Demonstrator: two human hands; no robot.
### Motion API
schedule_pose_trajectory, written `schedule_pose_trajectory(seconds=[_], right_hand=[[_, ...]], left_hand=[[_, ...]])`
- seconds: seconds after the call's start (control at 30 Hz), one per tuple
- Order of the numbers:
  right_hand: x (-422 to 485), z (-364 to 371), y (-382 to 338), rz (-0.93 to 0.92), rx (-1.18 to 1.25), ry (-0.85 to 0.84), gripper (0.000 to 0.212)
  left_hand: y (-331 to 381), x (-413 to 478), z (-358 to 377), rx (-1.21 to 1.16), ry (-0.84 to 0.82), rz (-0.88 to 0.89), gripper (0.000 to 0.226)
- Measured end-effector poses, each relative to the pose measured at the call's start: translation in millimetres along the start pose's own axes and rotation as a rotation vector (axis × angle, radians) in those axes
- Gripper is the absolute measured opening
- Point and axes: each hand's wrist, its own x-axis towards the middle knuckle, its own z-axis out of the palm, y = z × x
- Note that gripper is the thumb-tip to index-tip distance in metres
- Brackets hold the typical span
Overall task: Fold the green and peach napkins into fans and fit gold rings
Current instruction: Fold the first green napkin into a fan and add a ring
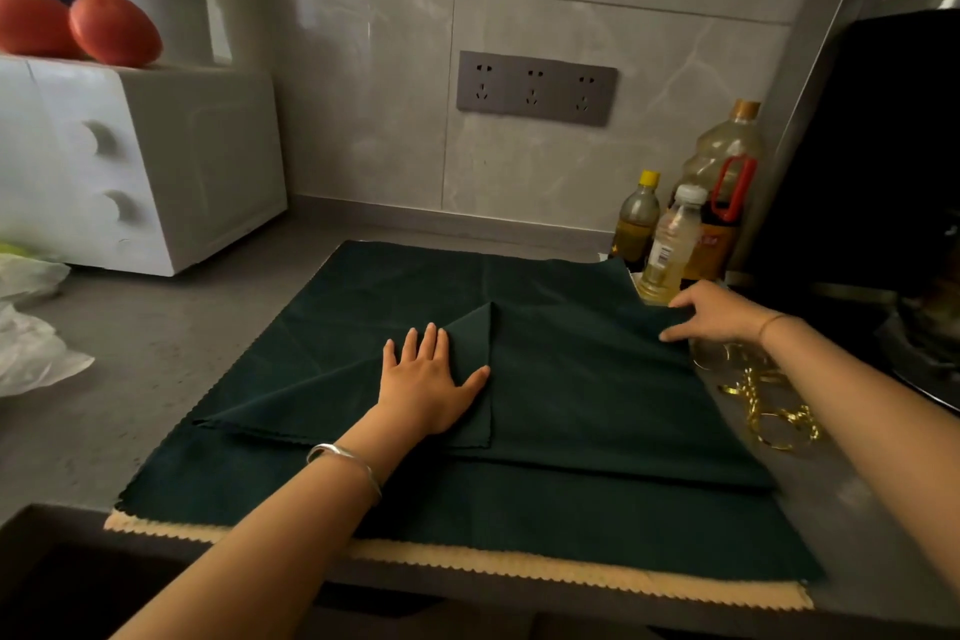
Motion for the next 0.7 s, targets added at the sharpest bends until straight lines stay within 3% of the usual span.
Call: schedule_pose_trajectory(seconds=[0.13,0.2,0.3,0.4,0.7], right_hand=[[-49,4,-32,-0.193,0.138,0.303,0.02],[-76,15,-58,-0.301,0.131,0.372,0.017],[-104,44,-87,-0.517,-0.035,0.394,0.017],[-114,78,-109,-0.661,-0.173,0.442,0.035],[-121,123,-117,-0.713,-0.181,0.444,0.035]], left_hand=[[-1,2,-4,-0.003,-0.029,0.003,0.082],[-2,3,-5,0.0,-0.026,0.02,0.077],[-2,4,-7,-0.027,-0.013,0.114,0.061],[2,5,-8,-0.067,-0.024,0.211,0.053],[9,2,-6,-0.129,-0.09,0.244,0.052]])
